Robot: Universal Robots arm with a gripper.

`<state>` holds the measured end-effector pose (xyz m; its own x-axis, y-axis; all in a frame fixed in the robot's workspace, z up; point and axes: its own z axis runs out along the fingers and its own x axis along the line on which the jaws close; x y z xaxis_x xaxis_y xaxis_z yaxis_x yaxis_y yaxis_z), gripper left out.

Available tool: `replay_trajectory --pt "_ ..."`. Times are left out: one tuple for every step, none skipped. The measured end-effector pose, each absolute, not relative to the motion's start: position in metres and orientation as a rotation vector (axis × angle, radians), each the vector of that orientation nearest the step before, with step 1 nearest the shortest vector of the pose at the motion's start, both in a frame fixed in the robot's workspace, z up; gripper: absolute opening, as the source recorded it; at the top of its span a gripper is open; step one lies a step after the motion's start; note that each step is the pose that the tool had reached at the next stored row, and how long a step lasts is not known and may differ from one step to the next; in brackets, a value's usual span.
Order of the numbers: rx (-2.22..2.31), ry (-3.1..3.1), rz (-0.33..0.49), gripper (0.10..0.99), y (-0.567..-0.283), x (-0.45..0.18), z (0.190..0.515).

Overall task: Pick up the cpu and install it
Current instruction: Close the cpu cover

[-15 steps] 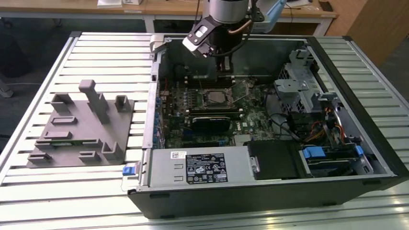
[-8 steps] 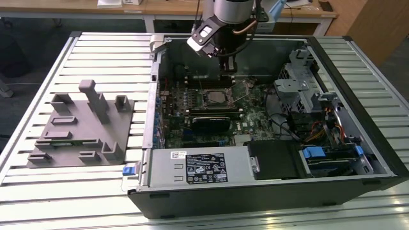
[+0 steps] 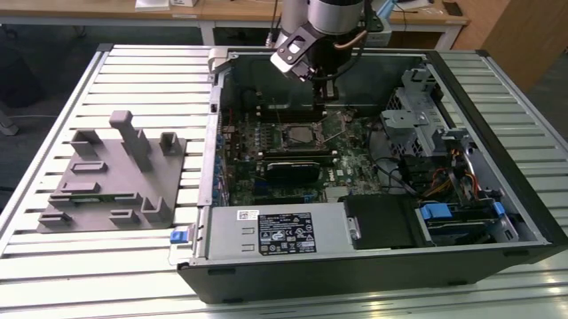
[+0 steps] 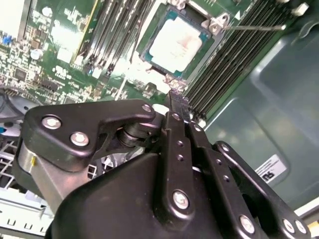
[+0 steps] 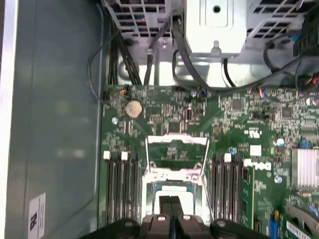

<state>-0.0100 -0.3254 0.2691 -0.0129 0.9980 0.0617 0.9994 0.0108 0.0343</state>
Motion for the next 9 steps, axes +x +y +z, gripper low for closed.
replay_trajectory --pt "-2.195 -2.221 -0.102 0.106 -0.3254 -0.0096 0.2690" --pt "-2.196 -2.223 -0.099 0.106 -0.3254 -0.0095 0.2687" --pt "-2.197 -2.224 -0.097 0.106 -0.3256 -0.0095 0.2685" --pt "-2.198 -2.225 -0.094 0.106 -0.3263 -0.0095 0.2685" --pt "-2.199 -2.226 -0.092 0.106 -0.3274 -0.0095 0.2683" --pt "-2.199 -2.226 -0.092 0.106 -0.3287 -0.0095 0.2681" --pt "-2.199 -2.226 -0.092 0.106 -0.3295 -0.0095 0.2679" --pt "-2.199 -2.226 -0.093 0.106 -0.3298 -0.0095 0.2677" --pt "-2.199 -2.226 -0.093 0.106 -0.3299 -0.0094 0.2674"
